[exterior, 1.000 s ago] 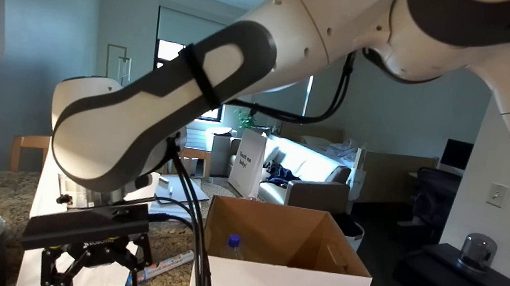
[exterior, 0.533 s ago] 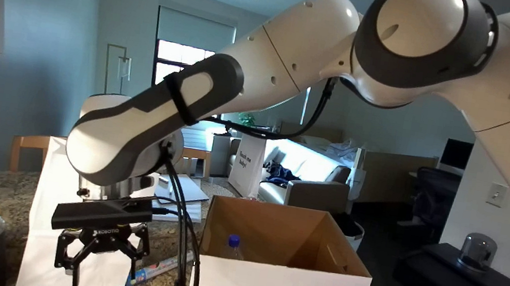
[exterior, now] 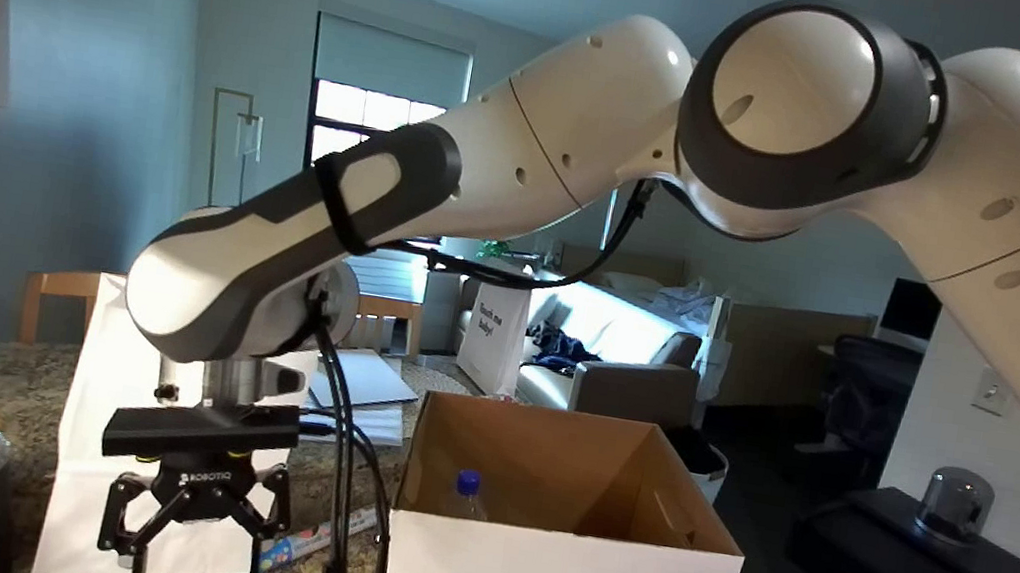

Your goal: Put the water bottles on the counter in the box

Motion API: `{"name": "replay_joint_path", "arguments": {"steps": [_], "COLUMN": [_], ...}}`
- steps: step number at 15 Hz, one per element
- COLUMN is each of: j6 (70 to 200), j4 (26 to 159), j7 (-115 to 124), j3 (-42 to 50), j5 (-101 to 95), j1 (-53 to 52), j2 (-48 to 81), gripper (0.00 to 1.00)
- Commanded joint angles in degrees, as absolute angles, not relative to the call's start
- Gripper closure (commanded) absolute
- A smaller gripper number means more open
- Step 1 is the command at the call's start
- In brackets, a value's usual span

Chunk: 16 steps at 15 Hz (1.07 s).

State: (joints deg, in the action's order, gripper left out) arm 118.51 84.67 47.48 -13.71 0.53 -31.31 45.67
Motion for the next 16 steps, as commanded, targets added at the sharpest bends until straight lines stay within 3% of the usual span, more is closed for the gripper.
{"name": "replay_joint_path", "arguments": {"steps": [1, 5, 6, 16], "j6": [116.6, 114.1, 113.5, 110.3], "j4": [85.5, 85.6, 85.5, 85.4], "j7": [45.9, 45.2, 45.0, 45.2], "j3": [-13.2, -13.8, -13.8, -13.4], "j5": [2.9, 4.8, 5.1, 6.6], "j1": [-31.0, -30.5, -30.6, -30.9], "j2": [45.3, 45.8, 46.0, 46.0], "gripper": [0.00, 0.00, 0.22, 0.85]}}
